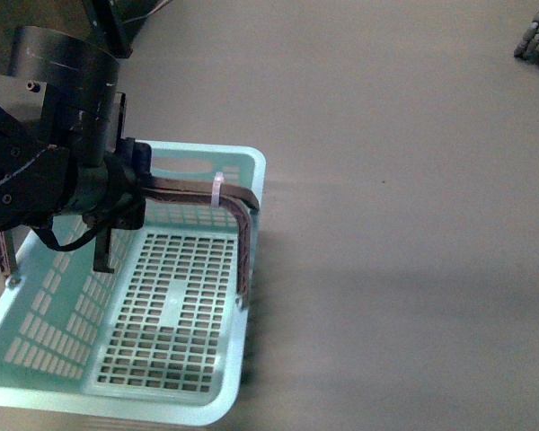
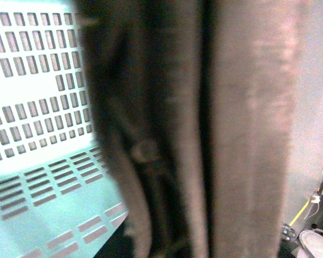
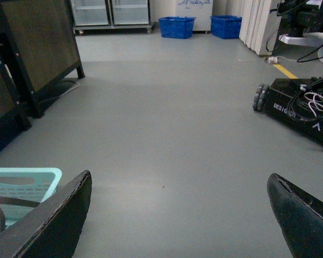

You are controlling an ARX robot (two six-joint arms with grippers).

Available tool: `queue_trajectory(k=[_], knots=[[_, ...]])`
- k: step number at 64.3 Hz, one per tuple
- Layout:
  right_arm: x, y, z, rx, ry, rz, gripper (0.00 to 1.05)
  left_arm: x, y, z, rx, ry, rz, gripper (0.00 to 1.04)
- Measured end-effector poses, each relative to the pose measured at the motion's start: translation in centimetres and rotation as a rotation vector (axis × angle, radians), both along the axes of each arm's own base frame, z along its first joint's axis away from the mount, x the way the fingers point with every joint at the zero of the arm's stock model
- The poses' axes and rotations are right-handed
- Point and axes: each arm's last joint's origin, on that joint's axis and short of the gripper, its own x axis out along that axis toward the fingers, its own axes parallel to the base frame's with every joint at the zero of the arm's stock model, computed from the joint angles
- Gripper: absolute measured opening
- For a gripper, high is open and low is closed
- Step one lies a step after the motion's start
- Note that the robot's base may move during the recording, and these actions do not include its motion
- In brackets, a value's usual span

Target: Pick mango and avocado into basket

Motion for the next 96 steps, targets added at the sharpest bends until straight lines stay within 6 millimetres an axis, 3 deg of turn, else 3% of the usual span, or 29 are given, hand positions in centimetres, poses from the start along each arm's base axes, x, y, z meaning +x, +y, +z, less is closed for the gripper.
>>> queue_trajectory(k=[11,18,40,49,61,82,96], knots=[[0.0,0.0,0.0,0.000,0.000,0.000,0.96,-0.9,0.3,0.8,-0.001,0.008,0.007,0.15],[0.0,0.0,0.0,0.000,0.000,0.000,0.96,-1.7,0.6,2.6,-0.001,-0.017,0.025,0.15],[0.0,0.0,0.0,0.000,0.000,0.000,0.96,-6.3,2.1,13.0,-0.084,-0.196,0.118,0.15],[0.0,0.0,0.0,0.000,0.000,0.000,0.96,-9.3,3.0,17.9,-0.090,-0.269,0.160,0.15],[0.0,0.0,0.0,0.000,0.000,0.000,0.96,-13.5,4.0,22.2,-0.081,-0.321,0.187,0.15],[0.0,0.0,0.0,0.000,0.000,-0.001,0.96,-19.1,4.6,26.6,-0.045,-0.401,0.217,0.15],[0.0,0.0,0.0,0.000,0.000,0.000,0.96,-19.7,4.5,27.3,-0.052,-0.423,0.196,0.15]])
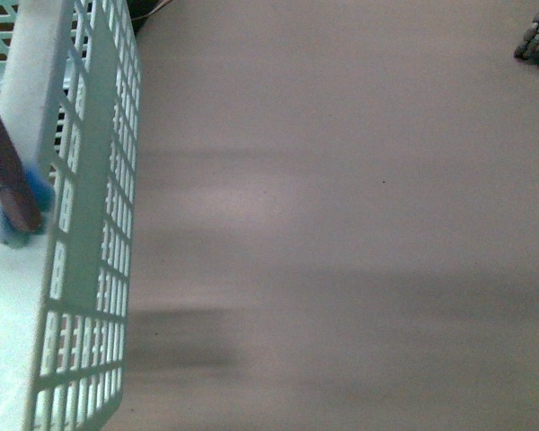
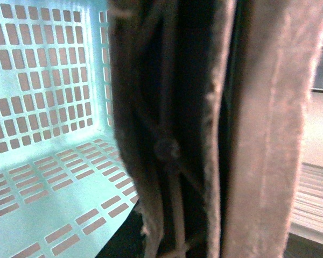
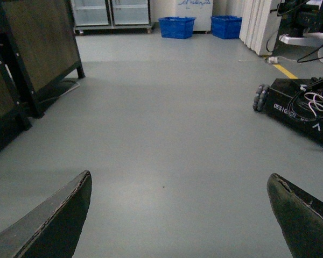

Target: Pick mango and avocado into basket

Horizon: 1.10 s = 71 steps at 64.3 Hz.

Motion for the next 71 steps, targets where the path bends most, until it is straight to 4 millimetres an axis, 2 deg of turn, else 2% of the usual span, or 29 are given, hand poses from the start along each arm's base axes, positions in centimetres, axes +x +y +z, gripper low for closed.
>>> queue_trajectory(k=[71], knots=[[0.00,0.00,0.00,0.000,0.000,0.000,0.96,0.02,-0.03,0.00,0.003,0.002,0.000,0.15]])
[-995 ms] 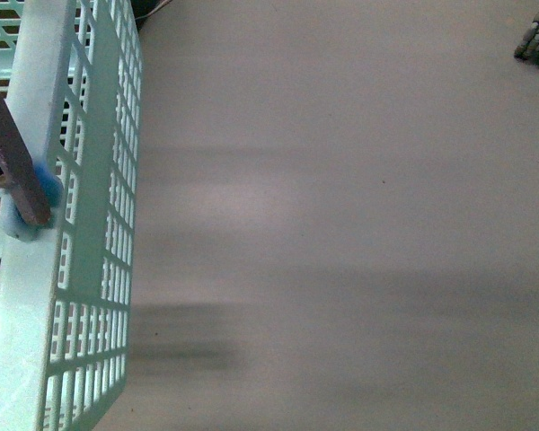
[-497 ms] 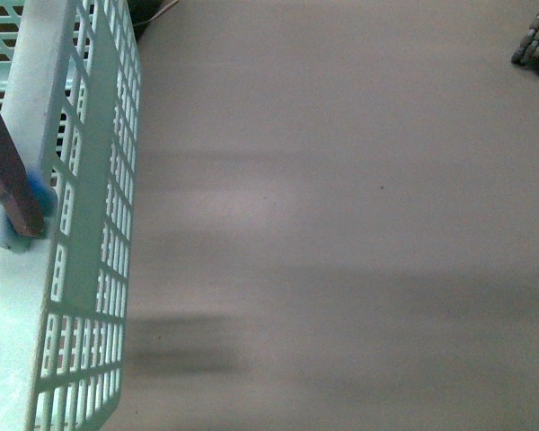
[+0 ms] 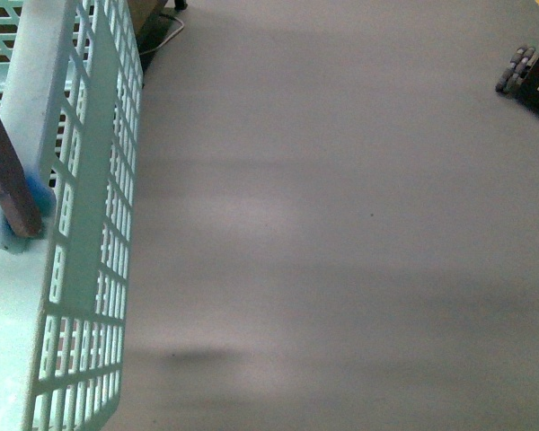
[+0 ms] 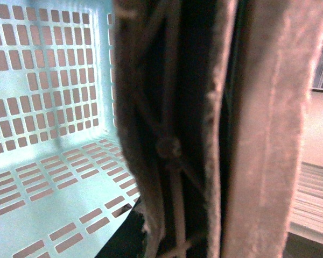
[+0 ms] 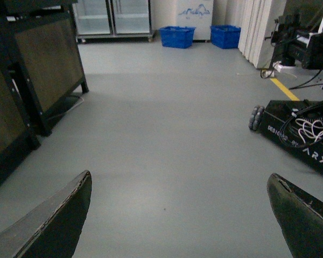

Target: Pick mango and avocado into basket

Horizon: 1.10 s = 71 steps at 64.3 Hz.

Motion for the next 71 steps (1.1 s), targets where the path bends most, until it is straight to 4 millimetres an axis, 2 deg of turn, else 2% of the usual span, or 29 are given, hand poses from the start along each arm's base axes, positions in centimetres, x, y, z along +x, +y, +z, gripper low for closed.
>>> queue_trajectory(k=[71], knots=[[0.00,0.00,0.00,0.001,0.000,0.000,0.96,0.00,-0.01,0.06,-0.001,-0.002,-0.001,0.15]])
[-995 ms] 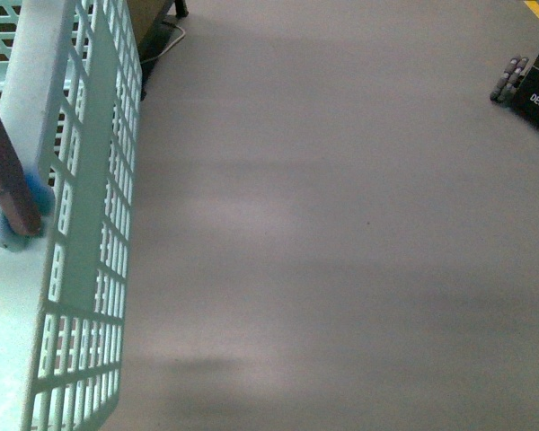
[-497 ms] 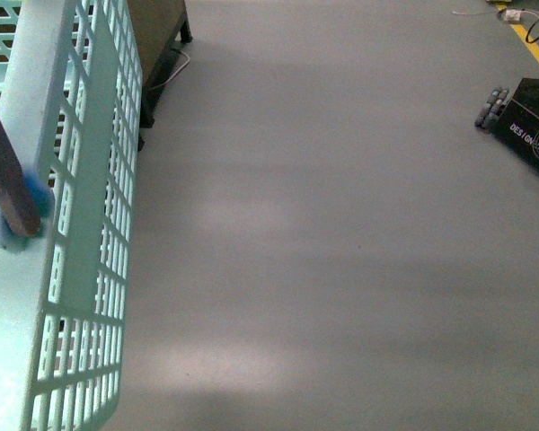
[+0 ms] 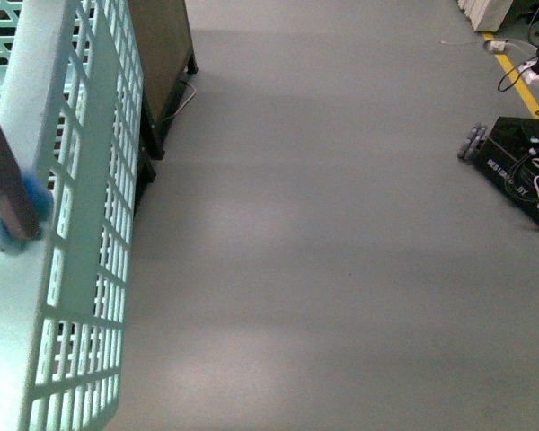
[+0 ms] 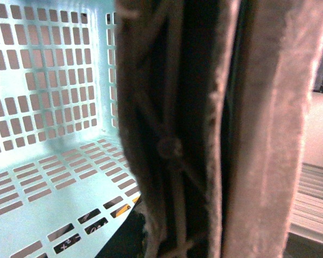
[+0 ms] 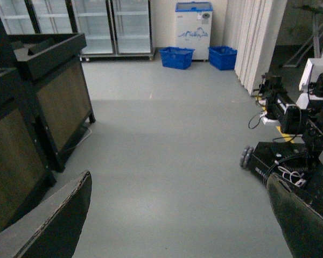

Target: Pick mango and avocado into basket

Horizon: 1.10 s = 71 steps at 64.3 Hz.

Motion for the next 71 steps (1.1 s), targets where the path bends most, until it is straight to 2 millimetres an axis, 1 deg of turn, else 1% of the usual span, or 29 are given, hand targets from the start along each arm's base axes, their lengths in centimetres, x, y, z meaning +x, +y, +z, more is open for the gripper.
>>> queue_trajectory(k=[71], knots=[[-0.01,0.00,0.01,0.000,-0.001,0.000,0.96,0.00,-0.08,0.04,-0.004,-0.001,-0.005,0.15]])
